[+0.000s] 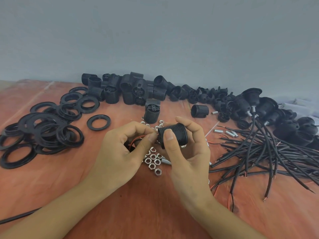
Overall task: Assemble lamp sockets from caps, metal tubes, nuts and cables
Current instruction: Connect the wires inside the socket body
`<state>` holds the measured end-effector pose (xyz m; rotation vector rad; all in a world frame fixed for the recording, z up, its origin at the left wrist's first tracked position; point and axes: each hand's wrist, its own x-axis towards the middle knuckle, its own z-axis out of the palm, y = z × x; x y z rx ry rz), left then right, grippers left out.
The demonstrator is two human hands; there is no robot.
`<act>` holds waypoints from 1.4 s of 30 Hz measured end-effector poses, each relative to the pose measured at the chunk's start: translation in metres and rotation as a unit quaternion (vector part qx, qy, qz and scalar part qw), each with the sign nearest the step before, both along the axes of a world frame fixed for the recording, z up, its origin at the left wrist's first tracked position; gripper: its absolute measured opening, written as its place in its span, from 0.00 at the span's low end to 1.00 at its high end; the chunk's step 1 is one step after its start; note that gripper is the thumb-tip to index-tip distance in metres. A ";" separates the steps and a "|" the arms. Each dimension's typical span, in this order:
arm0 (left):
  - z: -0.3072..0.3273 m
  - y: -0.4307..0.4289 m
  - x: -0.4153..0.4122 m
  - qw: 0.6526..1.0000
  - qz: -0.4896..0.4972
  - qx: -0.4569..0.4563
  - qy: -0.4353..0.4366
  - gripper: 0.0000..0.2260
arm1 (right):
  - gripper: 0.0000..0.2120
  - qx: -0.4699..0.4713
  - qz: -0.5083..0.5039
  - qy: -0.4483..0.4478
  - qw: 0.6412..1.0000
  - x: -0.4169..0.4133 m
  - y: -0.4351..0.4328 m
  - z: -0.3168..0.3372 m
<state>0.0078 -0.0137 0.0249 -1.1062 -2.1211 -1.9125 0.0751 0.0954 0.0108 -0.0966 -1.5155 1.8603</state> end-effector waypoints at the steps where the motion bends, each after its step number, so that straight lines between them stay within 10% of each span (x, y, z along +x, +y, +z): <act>1: 0.000 0.001 0.000 1.000 -0.004 0.001 -0.001 0.03 | 0.13 -0.006 0.000 -0.005 1.000 0.000 0.001 0.000; 18: 0.000 0.001 -0.004 0.999 -0.021 -0.008 -0.040 0.04 | 0.16 -0.019 0.017 -0.041 0.999 0.000 0.005 0.003; 26: -0.002 -0.009 -0.022 0.984 -0.098 -0.076 -0.125 0.31 | 0.19 -0.071 -0.036 -0.052 0.995 -0.004 0.021 0.009; 42: -0.004 -0.006 -0.012 0.976 -0.132 -0.169 -0.045 0.28 | 0.19 0.061 0.038 -0.071 0.995 -0.002 0.024 0.007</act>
